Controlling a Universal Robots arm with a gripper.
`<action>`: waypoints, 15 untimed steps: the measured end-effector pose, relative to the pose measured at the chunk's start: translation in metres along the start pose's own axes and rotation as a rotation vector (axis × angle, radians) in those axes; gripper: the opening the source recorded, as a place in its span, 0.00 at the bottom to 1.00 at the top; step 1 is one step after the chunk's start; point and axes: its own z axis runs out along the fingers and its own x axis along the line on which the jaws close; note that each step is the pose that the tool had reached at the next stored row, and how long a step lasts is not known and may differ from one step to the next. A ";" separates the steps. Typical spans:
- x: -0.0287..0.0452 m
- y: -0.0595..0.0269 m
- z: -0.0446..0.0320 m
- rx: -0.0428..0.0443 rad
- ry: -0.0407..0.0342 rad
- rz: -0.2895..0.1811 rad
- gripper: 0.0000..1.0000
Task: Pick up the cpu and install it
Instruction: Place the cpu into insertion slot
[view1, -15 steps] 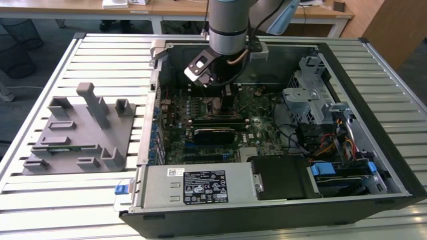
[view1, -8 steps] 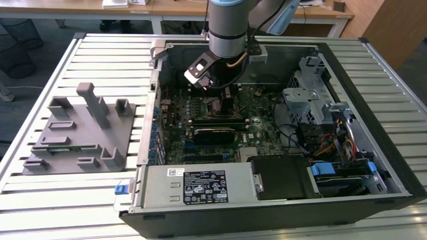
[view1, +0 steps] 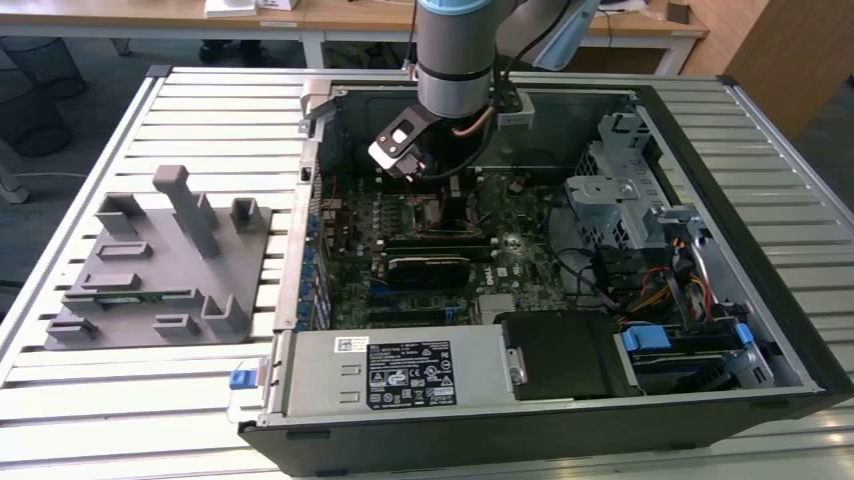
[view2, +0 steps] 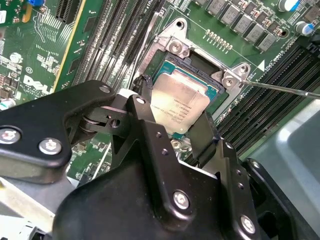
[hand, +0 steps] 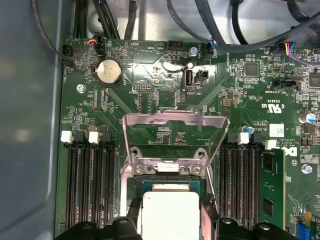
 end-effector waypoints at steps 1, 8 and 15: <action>0.0002 0.0000 0.0005 0.0000 0.0003 0.000 0.54; 0.0010 -0.0002 0.0042 0.0002 0.0016 0.005 0.54; 0.0011 -0.0003 0.0057 0.0005 0.0017 0.005 0.54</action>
